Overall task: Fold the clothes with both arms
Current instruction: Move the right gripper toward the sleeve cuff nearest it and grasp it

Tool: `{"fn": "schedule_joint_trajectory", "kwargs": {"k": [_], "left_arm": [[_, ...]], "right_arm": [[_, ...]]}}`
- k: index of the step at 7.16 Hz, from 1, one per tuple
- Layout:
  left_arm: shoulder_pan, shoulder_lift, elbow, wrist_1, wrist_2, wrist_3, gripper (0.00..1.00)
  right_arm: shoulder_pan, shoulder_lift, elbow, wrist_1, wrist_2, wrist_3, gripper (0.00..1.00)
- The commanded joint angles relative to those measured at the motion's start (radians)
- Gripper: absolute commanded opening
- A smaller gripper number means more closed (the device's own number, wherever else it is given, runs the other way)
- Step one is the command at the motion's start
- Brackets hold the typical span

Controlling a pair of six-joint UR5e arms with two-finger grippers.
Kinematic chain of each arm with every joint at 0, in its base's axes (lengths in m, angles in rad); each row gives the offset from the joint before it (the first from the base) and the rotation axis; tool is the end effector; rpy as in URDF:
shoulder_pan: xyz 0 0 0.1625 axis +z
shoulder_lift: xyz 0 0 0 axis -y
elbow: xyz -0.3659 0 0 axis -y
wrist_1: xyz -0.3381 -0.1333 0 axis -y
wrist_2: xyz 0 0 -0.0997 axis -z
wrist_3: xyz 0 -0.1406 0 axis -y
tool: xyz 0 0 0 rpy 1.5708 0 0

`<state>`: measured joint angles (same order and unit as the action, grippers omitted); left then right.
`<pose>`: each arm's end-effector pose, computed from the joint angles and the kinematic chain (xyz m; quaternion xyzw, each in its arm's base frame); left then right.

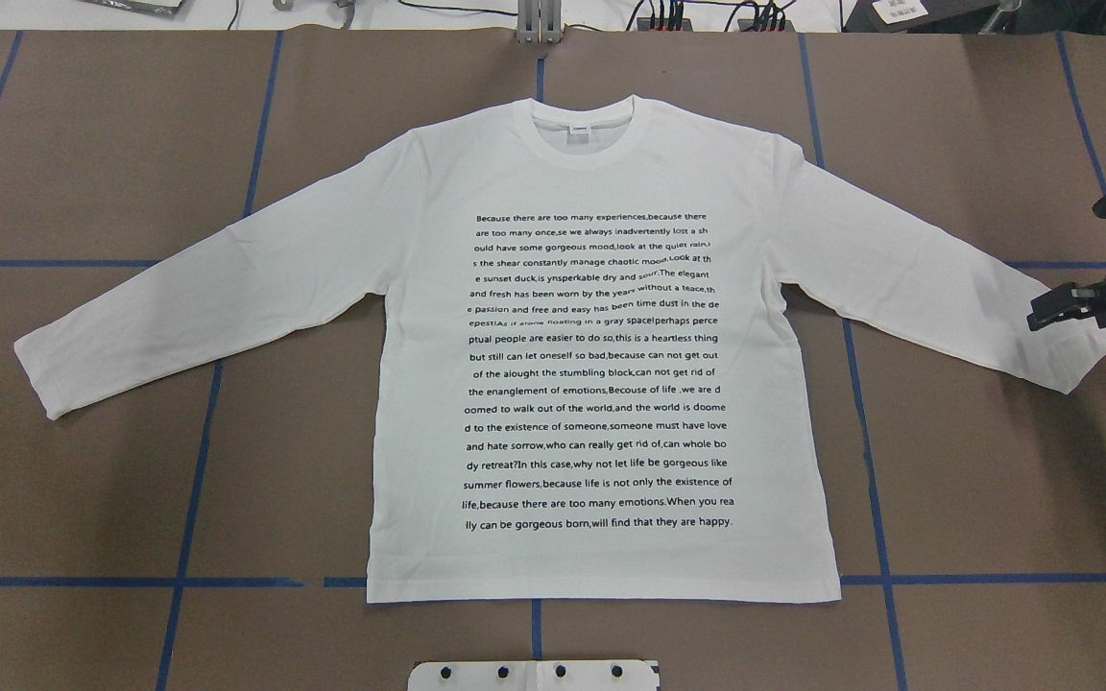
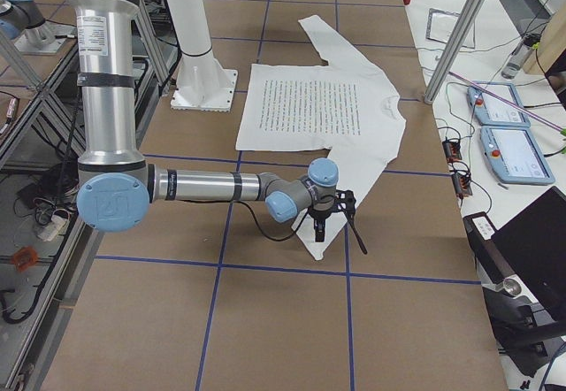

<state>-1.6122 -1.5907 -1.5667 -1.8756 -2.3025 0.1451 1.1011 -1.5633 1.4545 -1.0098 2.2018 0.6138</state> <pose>-0.0589 -0.4709 0.5908 0.1813 0.3377 0.1048 0.9176 -0.1715 -0.4491 0.6237 0.0267 -0.3690 -0.0027 0.9290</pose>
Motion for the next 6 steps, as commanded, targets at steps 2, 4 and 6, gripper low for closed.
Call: {"fn": "schedule_joint_trajectory", "kwargs": {"k": [2,4,6], "left_arm": [[0.0,-0.002,-0.003,0.0,0.0,0.001,1.0],[0.0,-0.005,-0.003,0.0,0.0,0.001,1.0],[0.0,-0.005,-0.004,0.0,-0.002,-0.001,1.0]], "right_arm": [[-0.007,0.003,-0.016,-0.003,0.003,0.0,0.85],[-0.029,0.005,-0.014,-0.004,0.004,0.003,0.84],[-0.03,-0.009,-0.006,-0.004,0.004,0.0,0.84]]}}
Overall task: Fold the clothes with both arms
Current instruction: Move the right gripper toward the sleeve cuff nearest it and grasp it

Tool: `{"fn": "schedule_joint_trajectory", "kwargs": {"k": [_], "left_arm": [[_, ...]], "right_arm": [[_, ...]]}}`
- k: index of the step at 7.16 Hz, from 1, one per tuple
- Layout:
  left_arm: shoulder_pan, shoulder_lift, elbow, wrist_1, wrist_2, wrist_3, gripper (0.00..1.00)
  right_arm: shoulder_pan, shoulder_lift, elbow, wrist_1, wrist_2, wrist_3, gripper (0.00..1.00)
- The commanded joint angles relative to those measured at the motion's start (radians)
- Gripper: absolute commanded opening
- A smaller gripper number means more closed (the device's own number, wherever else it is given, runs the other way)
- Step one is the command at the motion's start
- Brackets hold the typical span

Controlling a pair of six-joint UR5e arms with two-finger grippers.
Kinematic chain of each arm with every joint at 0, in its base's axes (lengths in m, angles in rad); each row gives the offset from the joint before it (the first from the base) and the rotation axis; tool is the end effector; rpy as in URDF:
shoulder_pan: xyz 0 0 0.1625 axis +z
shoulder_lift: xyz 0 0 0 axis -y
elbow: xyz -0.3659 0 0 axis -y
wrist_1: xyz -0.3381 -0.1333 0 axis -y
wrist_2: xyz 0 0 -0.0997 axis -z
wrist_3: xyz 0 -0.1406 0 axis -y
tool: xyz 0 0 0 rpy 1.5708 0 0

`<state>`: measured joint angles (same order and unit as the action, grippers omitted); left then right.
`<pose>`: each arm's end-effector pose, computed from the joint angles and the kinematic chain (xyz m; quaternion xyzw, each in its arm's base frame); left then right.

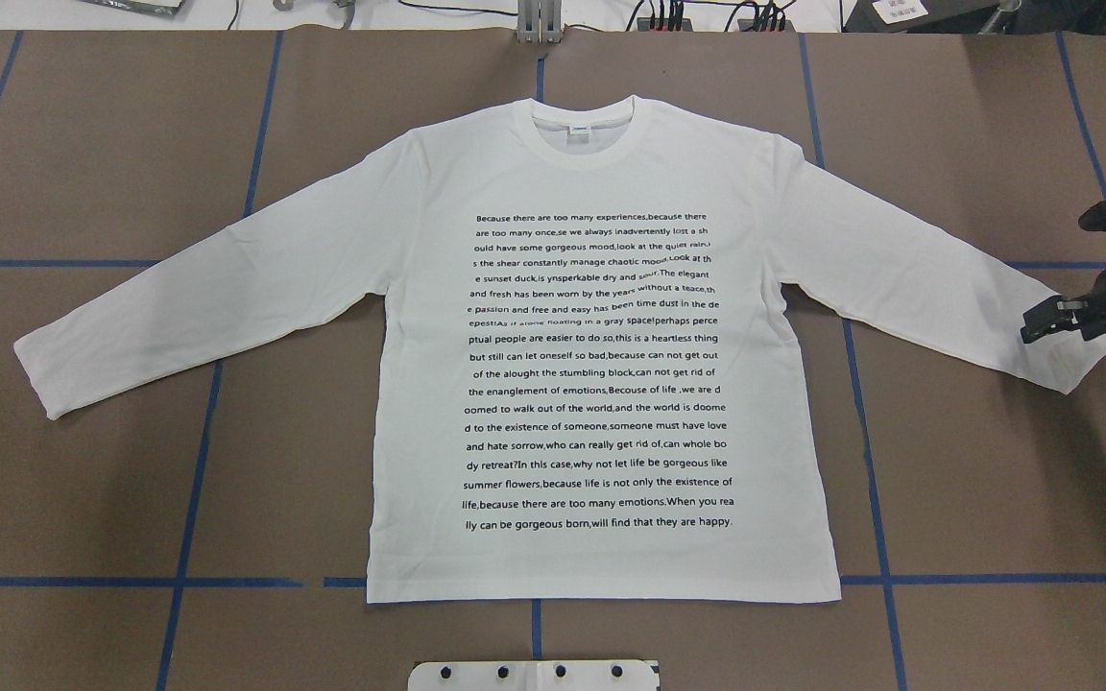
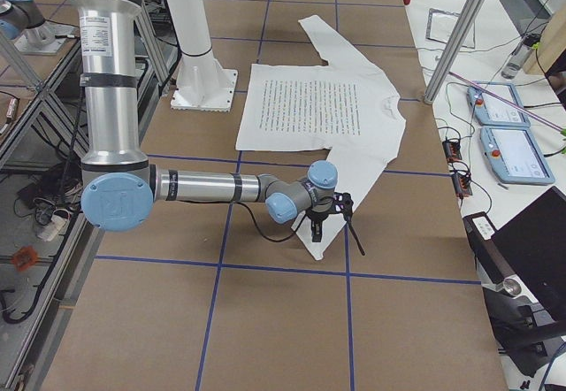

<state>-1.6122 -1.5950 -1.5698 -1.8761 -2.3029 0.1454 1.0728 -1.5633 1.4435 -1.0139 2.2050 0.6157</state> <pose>-0.0589 -0.4729 0.5873 0.1850 0.3373 0.1063 0.9169 -0.1838 -0.4427 0.6292 0.0140 -0.3673 -0.0129 0.9299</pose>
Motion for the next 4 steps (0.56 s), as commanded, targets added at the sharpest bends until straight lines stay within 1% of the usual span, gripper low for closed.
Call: {"fn": "schedule_joint_trajectory", "kwargs": {"k": [1,2,3,4], "left_arm": [[0.0,0.0,-0.003,0.0,-0.001,-0.001,1.0],[0.0,0.0,-0.003,0.0,-0.003,-0.003,1.0],[0.0,0.0,-0.003,0.002,-0.035,-0.003,1.0],[0.0,0.0,-0.003,0.002,-0.047,-0.004,1.0]], "right_arm": [[0.001,-0.014,0.008,0.0,0.001,-0.007,0.84],[0.002,-0.018,0.006,-0.002,-0.001,-0.01,0.84],[0.004,-0.026,0.008,-0.002,0.001,-0.011,0.84],[0.004,-0.027,0.006,-0.002,-0.001,-0.011,0.82]]}}
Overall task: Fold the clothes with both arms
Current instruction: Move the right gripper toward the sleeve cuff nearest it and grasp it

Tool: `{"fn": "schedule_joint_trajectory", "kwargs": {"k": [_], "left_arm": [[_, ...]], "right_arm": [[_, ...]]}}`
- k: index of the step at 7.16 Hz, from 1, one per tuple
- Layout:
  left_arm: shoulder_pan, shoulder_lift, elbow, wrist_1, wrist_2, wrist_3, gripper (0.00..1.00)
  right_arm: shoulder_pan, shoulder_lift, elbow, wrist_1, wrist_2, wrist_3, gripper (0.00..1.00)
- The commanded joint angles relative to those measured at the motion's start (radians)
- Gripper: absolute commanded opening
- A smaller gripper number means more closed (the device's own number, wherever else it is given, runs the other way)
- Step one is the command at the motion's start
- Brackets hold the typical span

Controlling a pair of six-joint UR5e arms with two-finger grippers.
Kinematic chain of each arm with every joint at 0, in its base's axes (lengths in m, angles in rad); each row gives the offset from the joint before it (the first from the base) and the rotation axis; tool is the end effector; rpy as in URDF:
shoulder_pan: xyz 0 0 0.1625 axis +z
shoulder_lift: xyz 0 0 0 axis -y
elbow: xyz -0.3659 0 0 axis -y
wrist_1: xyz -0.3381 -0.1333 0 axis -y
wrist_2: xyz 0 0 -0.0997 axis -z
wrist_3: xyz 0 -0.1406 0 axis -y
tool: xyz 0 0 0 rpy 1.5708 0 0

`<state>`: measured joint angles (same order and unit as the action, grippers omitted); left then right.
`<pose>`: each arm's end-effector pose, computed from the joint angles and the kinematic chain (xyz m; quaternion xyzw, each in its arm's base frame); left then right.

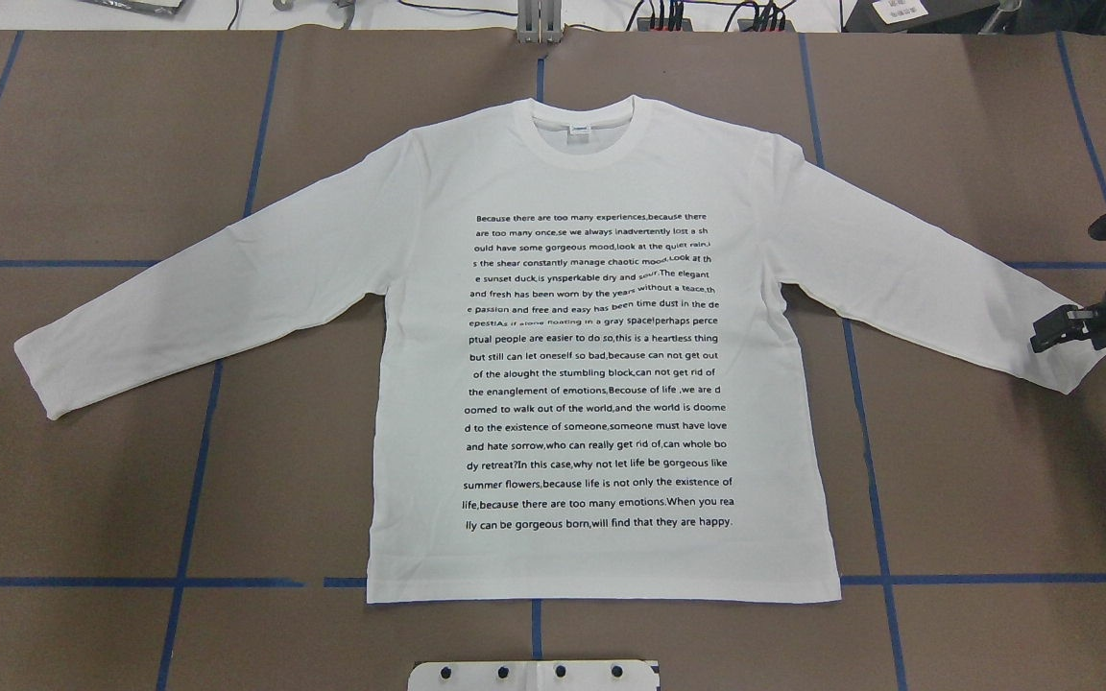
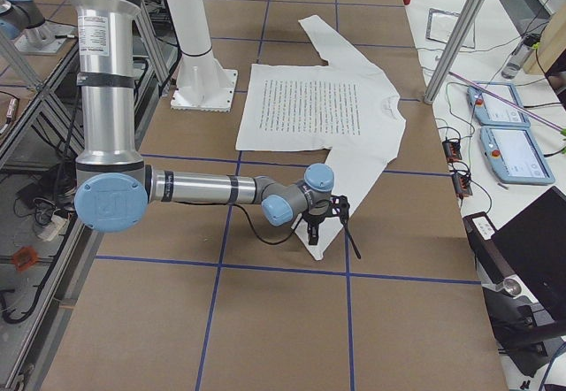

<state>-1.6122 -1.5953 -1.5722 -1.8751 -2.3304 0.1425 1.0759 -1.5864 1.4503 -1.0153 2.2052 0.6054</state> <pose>-0.0561 -0.4724 0.5836 0.1856 0.3501 0.1071 0.9119 -0.1776 -0.4342 0.6371 0.0091 -0.3635 -0.0135 0.9315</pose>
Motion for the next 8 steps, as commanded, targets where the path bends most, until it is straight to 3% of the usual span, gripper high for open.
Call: {"fn": "schedule_joint_trajectory", "kwargs": {"k": [1,2,3,5,8], "left_arm": [[0.0,0.0,0.0,0.001,-0.023,-0.001,1.0],[0.0,0.0,-0.003,0.002,-0.024,-0.003,1.0],[0.0,0.0,-0.005,0.002,-0.024,-0.004,1.0],[0.0,0.0,-0.003,0.002,-0.024,-0.004,1.0],[0.0,0.0,-0.005,0.005,-0.053,-0.006,1.0]], "right_arm": [[0.001,-0.007,0.001,0.0,-0.001,-0.001,0.65],[0.001,-0.007,0.002,-0.002,0.005,-0.003,0.38],[0.005,-0.009,0.015,-0.003,0.013,-0.003,0.17],[0.01,-0.036,0.054,-0.006,0.015,-0.003,0.03],[0.033,-0.078,0.122,-0.003,0.005,-0.001,0.0]]}}
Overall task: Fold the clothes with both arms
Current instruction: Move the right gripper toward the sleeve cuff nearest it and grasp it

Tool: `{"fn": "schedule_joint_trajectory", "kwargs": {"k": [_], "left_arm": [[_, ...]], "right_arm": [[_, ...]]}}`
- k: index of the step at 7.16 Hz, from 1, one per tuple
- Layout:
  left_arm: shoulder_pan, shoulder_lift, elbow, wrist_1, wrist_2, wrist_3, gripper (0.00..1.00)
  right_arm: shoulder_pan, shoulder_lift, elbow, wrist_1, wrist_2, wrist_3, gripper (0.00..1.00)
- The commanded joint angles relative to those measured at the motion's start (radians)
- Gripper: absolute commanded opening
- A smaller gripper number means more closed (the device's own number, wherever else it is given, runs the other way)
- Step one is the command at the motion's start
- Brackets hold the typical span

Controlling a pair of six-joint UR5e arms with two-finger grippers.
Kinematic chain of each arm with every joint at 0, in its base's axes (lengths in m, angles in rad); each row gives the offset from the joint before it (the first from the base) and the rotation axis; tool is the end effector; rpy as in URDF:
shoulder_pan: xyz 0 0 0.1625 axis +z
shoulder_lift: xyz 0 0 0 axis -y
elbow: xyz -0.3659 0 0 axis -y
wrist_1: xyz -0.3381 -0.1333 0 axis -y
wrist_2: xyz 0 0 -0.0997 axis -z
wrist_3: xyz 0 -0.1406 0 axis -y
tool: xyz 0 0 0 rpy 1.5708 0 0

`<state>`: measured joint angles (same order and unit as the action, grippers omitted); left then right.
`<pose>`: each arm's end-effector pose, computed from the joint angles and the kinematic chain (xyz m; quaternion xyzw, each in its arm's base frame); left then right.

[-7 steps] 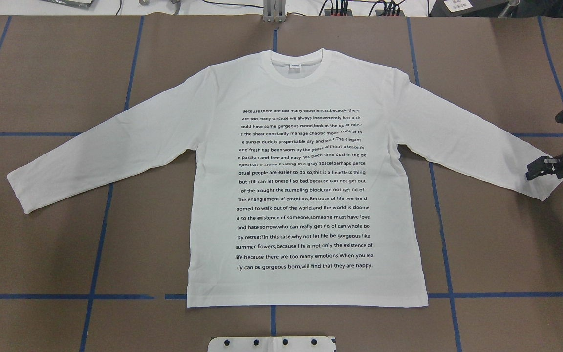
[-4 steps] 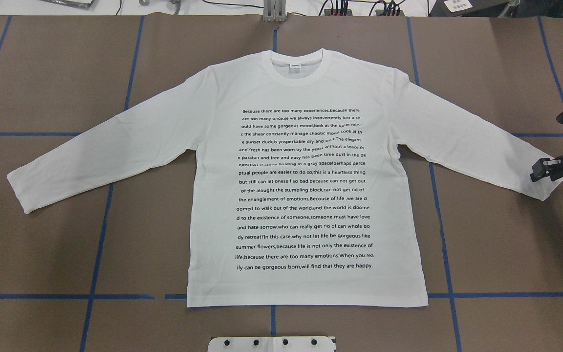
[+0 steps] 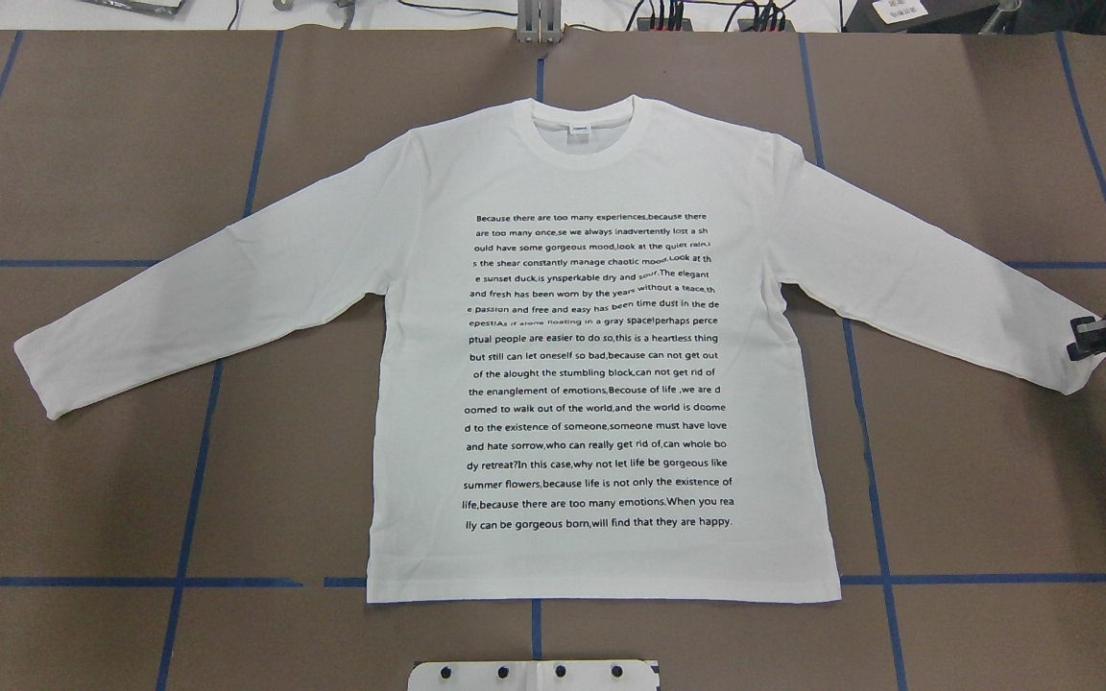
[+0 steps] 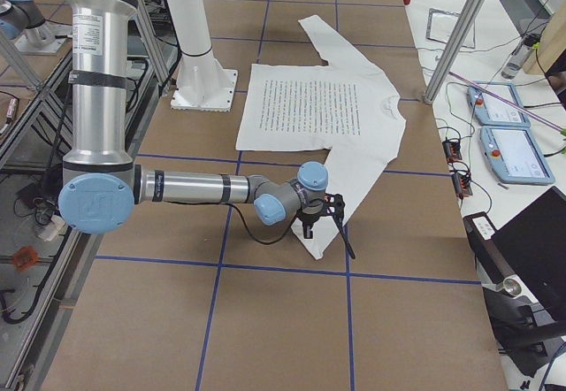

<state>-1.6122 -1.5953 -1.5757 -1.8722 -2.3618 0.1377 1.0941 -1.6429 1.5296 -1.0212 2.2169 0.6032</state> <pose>-0.0529 -0.4715 0.5795 0.1853 0.3649 0.1072 0.9061 -0.1621 -0.4198 0.6253 0.0167 -0.3714 -0.0100 0.9283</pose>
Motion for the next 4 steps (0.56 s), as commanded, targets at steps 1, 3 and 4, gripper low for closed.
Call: {"fn": "schedule_joint_trajectory", "kwargs": {"k": [1,3,4], "left_arm": [[0.0,0.0,-0.001,0.002,-0.03,-0.001,1.0],[0.0,0.0,0.0,0.002,-0.03,0.0,1.0],[0.0,0.0,0.002,0.002,-0.03,0.0,1.0]], "right_arm": [[0.023,-0.028,0.128,-0.002,0.003,0.013,0.0],[0.023,0.052,0.191,0.0,0.074,0.017,0.0],[0.024,0.154,0.192,-0.002,0.111,0.08,0.0]]}}
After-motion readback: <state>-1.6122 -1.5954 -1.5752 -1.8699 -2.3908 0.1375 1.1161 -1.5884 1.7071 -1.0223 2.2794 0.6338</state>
